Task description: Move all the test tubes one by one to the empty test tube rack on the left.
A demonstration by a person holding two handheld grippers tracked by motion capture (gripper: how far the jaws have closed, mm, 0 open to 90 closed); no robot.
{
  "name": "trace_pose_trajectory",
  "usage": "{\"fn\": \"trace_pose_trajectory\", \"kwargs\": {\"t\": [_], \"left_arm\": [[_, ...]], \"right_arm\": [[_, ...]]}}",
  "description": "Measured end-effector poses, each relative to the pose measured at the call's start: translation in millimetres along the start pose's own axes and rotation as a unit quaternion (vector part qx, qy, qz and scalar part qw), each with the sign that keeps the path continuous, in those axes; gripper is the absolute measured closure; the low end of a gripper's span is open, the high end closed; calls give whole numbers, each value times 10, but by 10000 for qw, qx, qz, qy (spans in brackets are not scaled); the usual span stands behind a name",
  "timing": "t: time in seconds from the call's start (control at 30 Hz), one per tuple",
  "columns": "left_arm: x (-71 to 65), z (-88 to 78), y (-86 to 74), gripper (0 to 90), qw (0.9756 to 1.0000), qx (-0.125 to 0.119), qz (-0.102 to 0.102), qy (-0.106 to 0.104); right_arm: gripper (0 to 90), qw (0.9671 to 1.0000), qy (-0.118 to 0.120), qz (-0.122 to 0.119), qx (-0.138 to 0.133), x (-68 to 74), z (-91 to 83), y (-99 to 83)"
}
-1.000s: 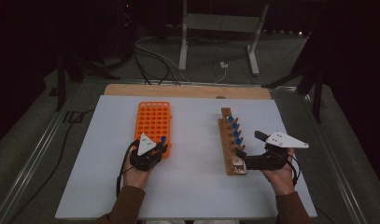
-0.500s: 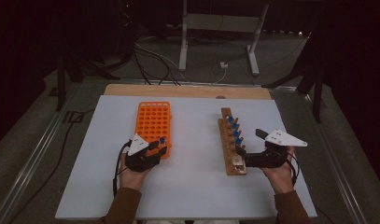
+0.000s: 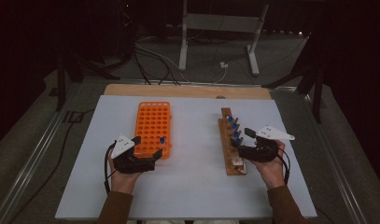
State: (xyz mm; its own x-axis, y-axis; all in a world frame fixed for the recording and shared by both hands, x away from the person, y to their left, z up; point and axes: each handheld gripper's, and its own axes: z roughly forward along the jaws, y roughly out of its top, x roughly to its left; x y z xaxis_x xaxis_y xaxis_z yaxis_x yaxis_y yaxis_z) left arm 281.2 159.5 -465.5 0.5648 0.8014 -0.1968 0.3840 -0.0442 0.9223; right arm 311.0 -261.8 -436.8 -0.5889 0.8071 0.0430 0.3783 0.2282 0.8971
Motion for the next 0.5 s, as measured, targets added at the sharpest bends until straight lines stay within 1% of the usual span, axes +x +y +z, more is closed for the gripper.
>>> {"fn": "trace_pose_trajectory", "kwargs": {"t": [0.07, 0.1, 0.13, 0.17, 0.2, 0.23, 0.3, 0.43, 0.5], "left_arm": [[1, -22, 14, 11, 10000, -50, -2, 26], [1, -32, 18, 11, 10000, -69, -16, 50], [9, -46, 23, 11, 9999, -105, -41, 59], [13, -54, 27, 11, 9999, -128, -69, 62], [17, -59, 30, 11, 9999, -141, -73, 69], [23, -64, 34, 11, 9998, -153, -66, 88], [30, -64, 35, 11, 9998, -169, -96, 83], [35, -55, 30, 11, 9998, -154, -85, 90], [31, -51, 25, 12, 9998, -141, -70, 122]], "right_arm": [[370, 10000, 13, -45, 36, -3, -3, -34], [425, 10000, 29, -11, 17, -10, -21, -59], [425, 10000, 29, -11, 17, -10, -21, -59], [459, 10000, 30, -2, 66, -20, -27, -89], [459, 10000, 30, -2, 66, -20, -27, -89], [481, 10000, 32, 24, 85, -25, -24, -101], [537, 9998, 104, 66, 131, -41, -9, -131], [654, 9993, 226, 13, 284, -29, 51, -176], [729, 9993, 199, -20, 323, -18, 87, -197]]}}
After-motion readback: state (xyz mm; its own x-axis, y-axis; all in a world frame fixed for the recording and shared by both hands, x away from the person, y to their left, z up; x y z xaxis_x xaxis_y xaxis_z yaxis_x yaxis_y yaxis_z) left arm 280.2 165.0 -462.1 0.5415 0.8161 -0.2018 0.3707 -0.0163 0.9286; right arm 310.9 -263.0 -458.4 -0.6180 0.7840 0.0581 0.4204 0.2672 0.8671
